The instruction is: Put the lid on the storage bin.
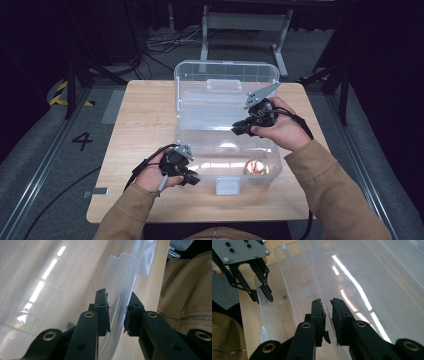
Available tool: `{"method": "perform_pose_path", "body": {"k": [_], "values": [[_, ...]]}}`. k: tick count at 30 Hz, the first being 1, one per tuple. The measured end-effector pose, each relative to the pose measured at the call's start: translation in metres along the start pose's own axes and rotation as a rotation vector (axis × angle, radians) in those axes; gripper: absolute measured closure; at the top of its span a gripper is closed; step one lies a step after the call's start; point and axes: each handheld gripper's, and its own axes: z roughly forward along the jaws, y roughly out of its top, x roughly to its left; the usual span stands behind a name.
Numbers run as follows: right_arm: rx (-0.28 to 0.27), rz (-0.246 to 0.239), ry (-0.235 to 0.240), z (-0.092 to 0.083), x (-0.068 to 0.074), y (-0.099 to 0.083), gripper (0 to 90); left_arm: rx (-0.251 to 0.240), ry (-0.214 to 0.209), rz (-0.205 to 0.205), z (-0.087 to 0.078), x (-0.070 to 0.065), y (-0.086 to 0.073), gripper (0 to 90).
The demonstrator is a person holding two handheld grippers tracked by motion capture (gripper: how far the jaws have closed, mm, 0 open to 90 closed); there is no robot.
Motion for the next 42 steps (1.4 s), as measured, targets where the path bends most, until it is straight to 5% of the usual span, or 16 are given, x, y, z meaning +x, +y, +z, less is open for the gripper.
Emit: {"method": "perform_pose_path", "body": {"k": [42], "values": [[0.031,-0.060,0.025,0.002,0.025,-0.014,82.3,0.000,-0.002,0.005,0.000,0.001,-0.001,75.7]]}}
